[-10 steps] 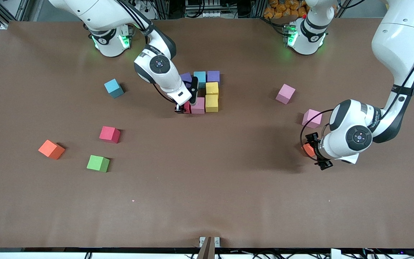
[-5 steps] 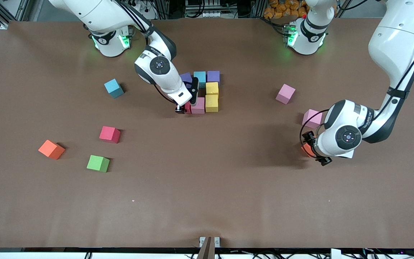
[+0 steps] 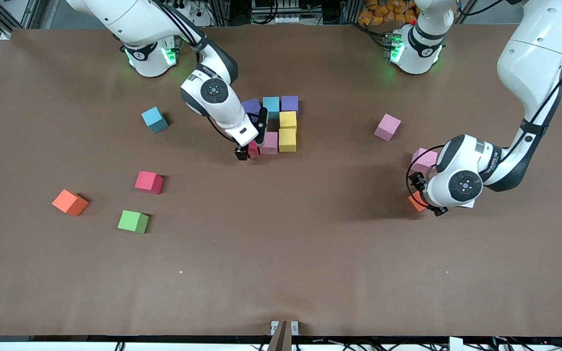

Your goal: Form number 2 with 11 blocks

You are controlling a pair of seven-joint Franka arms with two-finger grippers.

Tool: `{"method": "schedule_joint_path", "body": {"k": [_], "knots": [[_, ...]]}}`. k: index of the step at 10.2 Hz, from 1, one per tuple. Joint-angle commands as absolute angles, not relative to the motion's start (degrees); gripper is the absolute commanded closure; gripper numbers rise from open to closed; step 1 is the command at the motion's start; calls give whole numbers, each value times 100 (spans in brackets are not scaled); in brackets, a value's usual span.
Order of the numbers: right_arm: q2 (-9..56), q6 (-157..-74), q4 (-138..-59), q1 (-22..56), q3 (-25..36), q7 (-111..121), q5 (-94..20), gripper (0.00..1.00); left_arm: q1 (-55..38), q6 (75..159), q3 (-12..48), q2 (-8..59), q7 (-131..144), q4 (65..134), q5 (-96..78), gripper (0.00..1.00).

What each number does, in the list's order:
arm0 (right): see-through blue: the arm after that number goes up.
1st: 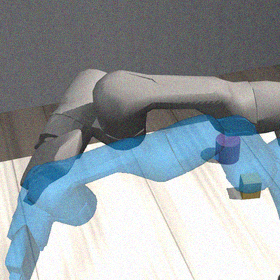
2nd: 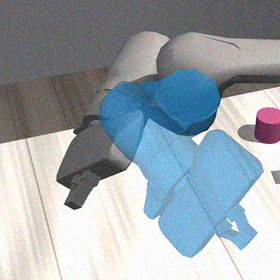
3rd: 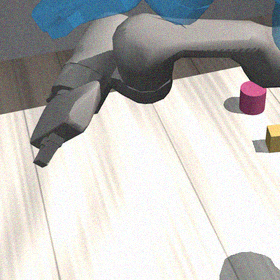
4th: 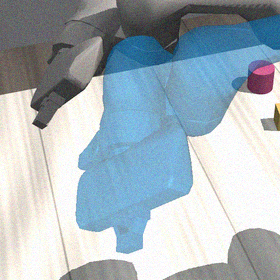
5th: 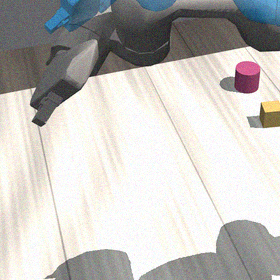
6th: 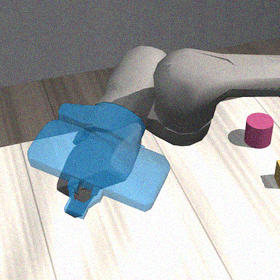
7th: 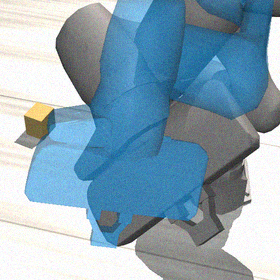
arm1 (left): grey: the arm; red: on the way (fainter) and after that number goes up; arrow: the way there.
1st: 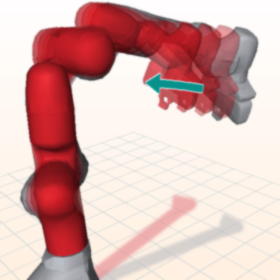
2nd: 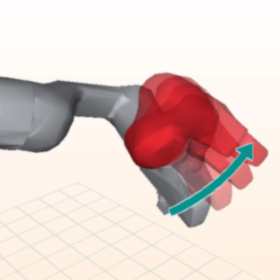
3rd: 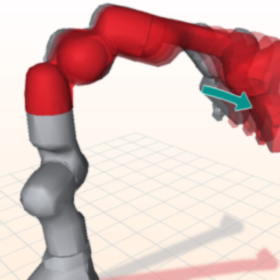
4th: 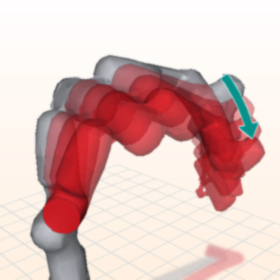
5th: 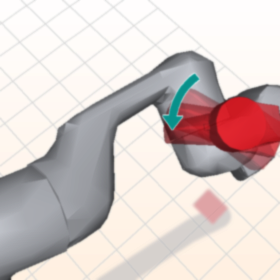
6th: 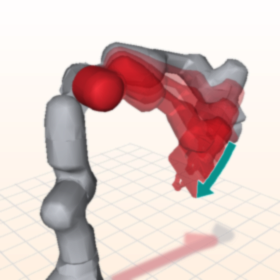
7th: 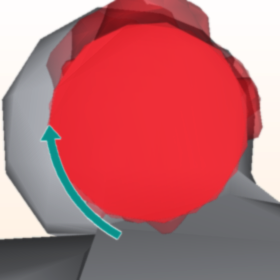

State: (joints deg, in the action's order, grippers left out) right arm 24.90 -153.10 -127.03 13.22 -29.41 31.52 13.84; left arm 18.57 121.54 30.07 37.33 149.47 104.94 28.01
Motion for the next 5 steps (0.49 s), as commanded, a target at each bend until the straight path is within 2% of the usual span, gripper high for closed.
{"method": "schedule_joint_path", "body": {"k": [1,3,5], "knots": [[1542,-14619,-12753,1240,-3014,3006,1442,0,1881,12111,2945,3612,15108,10600,2971,0],[698,-13996,-12675,1082,-3024,2997,1433,0,1881,12111,2944,3639,15126,10670,3084,0],[537,-13563,-12219,539,-2988,2910,979,0,1881,12120,2944,3647,15214,10670,3137,0]]}}
